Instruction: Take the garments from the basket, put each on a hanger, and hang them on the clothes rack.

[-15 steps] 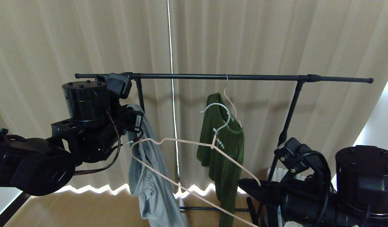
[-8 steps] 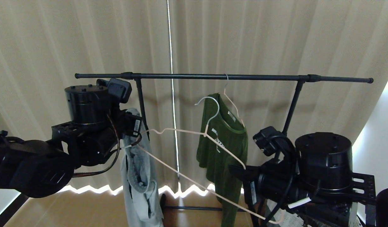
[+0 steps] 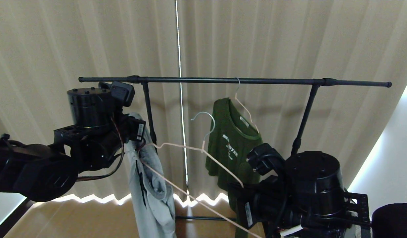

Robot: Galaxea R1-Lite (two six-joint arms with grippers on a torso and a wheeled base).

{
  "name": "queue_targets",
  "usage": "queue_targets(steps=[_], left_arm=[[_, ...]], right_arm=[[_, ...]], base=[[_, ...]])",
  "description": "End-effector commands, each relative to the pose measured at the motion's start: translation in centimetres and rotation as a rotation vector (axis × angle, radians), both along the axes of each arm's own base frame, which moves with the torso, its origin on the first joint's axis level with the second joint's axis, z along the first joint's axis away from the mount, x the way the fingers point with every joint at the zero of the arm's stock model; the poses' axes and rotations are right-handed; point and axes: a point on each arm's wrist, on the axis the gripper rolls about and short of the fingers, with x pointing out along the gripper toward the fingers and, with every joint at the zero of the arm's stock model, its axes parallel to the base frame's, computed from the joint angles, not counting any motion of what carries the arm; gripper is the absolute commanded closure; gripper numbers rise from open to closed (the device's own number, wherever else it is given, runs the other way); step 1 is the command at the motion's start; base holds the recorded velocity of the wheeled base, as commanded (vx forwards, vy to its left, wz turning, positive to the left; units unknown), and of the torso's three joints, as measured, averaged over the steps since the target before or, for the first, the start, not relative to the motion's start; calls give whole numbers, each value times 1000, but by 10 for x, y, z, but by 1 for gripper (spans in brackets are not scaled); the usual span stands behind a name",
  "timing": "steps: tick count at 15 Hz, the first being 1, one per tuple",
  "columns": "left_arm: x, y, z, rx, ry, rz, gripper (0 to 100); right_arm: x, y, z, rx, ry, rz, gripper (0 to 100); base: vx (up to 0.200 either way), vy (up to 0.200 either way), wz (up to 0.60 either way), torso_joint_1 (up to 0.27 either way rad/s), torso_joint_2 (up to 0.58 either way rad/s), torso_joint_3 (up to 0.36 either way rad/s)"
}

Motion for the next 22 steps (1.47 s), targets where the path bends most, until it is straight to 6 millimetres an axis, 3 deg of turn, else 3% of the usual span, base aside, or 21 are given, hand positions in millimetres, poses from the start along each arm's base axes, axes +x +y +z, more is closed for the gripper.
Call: queue_targets(steps=[1,8,15,19,22], left_arm=[[0,1,0,0,0,3,100],[-1,1,-4,34,18,50,100],[-9,-1,-4,55,31,72,100],[-17,-11,4,29,3,34,100],[-26,-17,18,11,-38,-2,100]], right_arm=[[1,8,-4,-10,1,-6,100],[9,16,11,66,-18,-42,100],[30,31,5,53,-39,-108,100],[38,44,5,73,-47,-107,100],[31,44,2,58,-36,-88,100]], base=[[0,0,0,0,0,0],[0,0,0,0,0,0],[0,0,0,0,0,0],[0,0,0,0,0,0],[0,0,0,0,0,0]])
